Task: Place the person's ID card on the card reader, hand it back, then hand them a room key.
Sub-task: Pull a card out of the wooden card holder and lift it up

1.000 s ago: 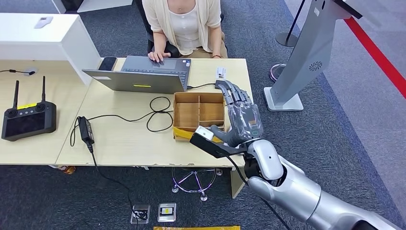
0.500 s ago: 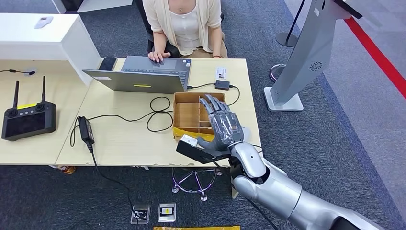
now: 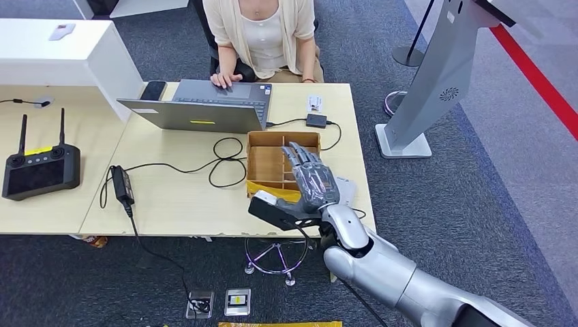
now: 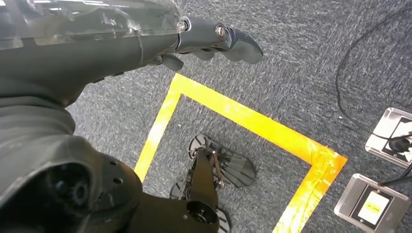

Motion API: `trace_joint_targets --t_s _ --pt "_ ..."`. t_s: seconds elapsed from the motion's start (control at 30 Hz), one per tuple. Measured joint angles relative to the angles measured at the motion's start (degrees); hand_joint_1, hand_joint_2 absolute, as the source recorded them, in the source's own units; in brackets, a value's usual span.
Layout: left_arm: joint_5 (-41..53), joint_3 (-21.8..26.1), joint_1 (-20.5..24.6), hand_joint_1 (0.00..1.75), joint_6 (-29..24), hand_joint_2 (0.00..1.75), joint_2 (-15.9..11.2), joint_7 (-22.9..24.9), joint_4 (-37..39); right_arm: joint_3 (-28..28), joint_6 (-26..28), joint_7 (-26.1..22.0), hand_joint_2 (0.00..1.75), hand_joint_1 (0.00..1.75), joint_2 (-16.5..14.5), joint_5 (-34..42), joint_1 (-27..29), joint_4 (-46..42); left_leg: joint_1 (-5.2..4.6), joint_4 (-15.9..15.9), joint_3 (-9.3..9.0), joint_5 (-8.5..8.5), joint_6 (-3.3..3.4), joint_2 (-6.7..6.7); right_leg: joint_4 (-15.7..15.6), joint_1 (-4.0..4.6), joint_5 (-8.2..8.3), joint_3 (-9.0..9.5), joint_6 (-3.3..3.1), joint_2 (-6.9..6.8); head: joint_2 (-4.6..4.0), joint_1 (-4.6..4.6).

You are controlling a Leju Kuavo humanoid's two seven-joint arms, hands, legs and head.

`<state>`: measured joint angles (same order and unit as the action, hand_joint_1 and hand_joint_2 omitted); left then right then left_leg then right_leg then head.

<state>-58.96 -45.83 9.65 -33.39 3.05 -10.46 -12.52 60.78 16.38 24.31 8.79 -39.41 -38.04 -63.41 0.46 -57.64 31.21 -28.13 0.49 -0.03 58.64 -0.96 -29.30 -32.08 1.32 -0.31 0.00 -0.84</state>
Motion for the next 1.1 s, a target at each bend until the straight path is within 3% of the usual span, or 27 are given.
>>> trace_joint_targets --t_s 0.4,1.1 --pt "0.44 0.0 0.35 0.0 -0.09 0.0 0.35 0.11 0.0 -1.24 2.44 -1.34 1.75 0.0 -1.1 2.84 0.0 4.49 0.0 0.0 0.0 0.0 0.0 0.0 0.0 0.0 0.0 -0.01 0.0 0.0 0.0 0.01" --pt "3.26 0.02 0.95 0.0 -0.12 0.0 0.86 1.54 0.02 -3.57 3.97 -2.08 1.75 0.0 -3.5 0.01 -0.95 12.86 0.0 0.0 0.0 0.0 0.0 0.0 0.0 0.0 0.0 -0.01 0.0 0.0 0.0 0.01"
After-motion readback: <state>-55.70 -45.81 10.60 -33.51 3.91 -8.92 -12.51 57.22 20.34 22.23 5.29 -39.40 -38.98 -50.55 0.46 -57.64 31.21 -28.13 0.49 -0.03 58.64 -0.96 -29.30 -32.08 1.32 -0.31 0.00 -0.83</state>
